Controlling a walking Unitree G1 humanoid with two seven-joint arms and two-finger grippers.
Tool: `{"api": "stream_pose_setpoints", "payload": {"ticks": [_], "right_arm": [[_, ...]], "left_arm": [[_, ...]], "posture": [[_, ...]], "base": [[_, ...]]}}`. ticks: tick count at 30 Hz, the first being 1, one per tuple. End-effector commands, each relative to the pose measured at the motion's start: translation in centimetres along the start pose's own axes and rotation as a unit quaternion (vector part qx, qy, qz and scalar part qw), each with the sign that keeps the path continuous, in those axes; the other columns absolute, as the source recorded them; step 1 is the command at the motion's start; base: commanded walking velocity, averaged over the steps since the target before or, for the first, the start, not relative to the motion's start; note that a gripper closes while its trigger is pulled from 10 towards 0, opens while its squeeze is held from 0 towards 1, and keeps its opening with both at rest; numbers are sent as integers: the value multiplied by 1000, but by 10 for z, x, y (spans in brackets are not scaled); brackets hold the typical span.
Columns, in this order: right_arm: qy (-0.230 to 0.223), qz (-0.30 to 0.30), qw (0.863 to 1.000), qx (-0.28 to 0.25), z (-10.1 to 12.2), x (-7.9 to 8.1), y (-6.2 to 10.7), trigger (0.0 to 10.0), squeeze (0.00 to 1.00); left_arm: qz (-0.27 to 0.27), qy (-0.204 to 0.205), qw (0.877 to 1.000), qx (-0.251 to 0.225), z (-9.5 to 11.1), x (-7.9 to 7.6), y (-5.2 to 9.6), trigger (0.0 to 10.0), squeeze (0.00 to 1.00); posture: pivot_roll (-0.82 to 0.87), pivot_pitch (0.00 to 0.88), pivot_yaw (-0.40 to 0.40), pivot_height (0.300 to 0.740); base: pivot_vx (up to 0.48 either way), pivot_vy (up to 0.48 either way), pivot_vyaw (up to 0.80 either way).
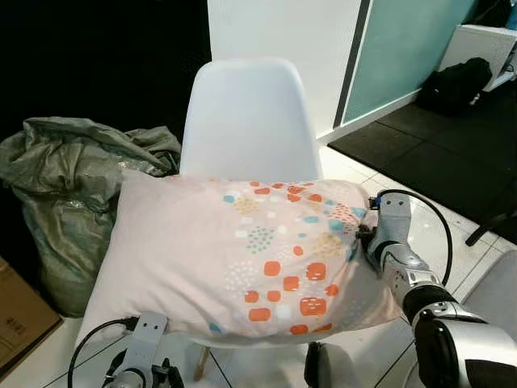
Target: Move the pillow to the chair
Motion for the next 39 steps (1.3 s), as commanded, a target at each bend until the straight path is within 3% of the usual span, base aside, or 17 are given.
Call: {"api": "stream_pose_setpoints", "payload": {"ticks": [1, 5, 10, 12, 15, 16, 20, 21, 22, 24, 31, 39], "right_arm": [[-5, -8, 1000, -4, 2, -3, 0, 10000, 1000], [0, -46, 999, 8, -1, -19, 2, 10000, 1000], [-3, -101, 994, -37, 19, -46, 5, 10000, 1000], [-3, -101, 994, -37, 19, -46, 5, 10000, 1000], [-35, -93, 990, -102, 49, -50, 6, 10000, 1000], [-35, -93, 990, -102, 49, -50, 6, 10000, 1000], [-73, -58, 987, -128, 63, -41, 4, 10000, 1000], [-101, -24, 986, -132, 65, -31, 3, 10000, 94], [-123, 9, 983, -135, 67, -23, 2, 10000, 0], [-152, 86, 974, -141, 67, -1, 1, 10000, 0], [-151, 169, 964, -142, 61, 29, 2, 10000, 0], [-151, 184, 960, -150, 66, 31, 3, 10000, 0]], "left_arm": [[2, -2, 1000, -2, 0, 2, 0, 10000, 0], [1, -2, 1000, -3, 3, 1, -1, 10000, 0], [2, -1, 1000, -3, 10, 4, -3, 10000, 0], [2, -1, 1000, -3, 10, 4, -3, 10000, 0], [5, -1, 1000, 3, 0, 10, 0, 10000, 0], [5, -1, 1000, 3, 0, 10, 0, 10000, 0], [8, -2, 1000, 9, -8, 14, 2, 10000, 0], [9, -4, 1000, 13, -11, 14, 3, 10000, 0], [11, -6, 1000, 18, -14, 14, 3, 10000, 0], [17, -15, 999, 34, -21, 12, 5, 10000, 0], [41, -2, 997, 71, -34, 13, 8, 10000, 0], [46, 35, 994, 97, -37, 16, 8, 10000, 0]], "posture": [[-49, 105, -3, 440], [-51, 105, -4, 440], [-54, 105, -7, 440], [-54, 105, -7, 440], [-64, 101, -8, 440], [-64, 101, -8, 440], [-65, 100, -8, 440], [-66, 97, -10, 440], [-66, 96, -10, 440], [-68, 92, -10, 445], [-66, 83, -12, 470], [-70, 69, -11, 500]], "base": [[0, 0, 0], [0, 0, 0], [0, 0, 0], [0, 0, 0], [0, 0, 0], [0, 0, 0], [0, 0, 0], [0, 0, 0], [0, 0, 0], [0, 0, 0], [0, 0, 0], [0, 0, 0]]}}
Point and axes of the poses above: a point about 5 cm out from each wrist's last joint towards the gripper, its own y axis pointing back from the gripper into the wrist, its own z axis along the axis of the wrist's last joint, x = y × z, the point moved 1 cm from there along -y, pointing out of the wrist towards the gripper, and after that the axes turned 1 degree about y, right-handed, at the moved point
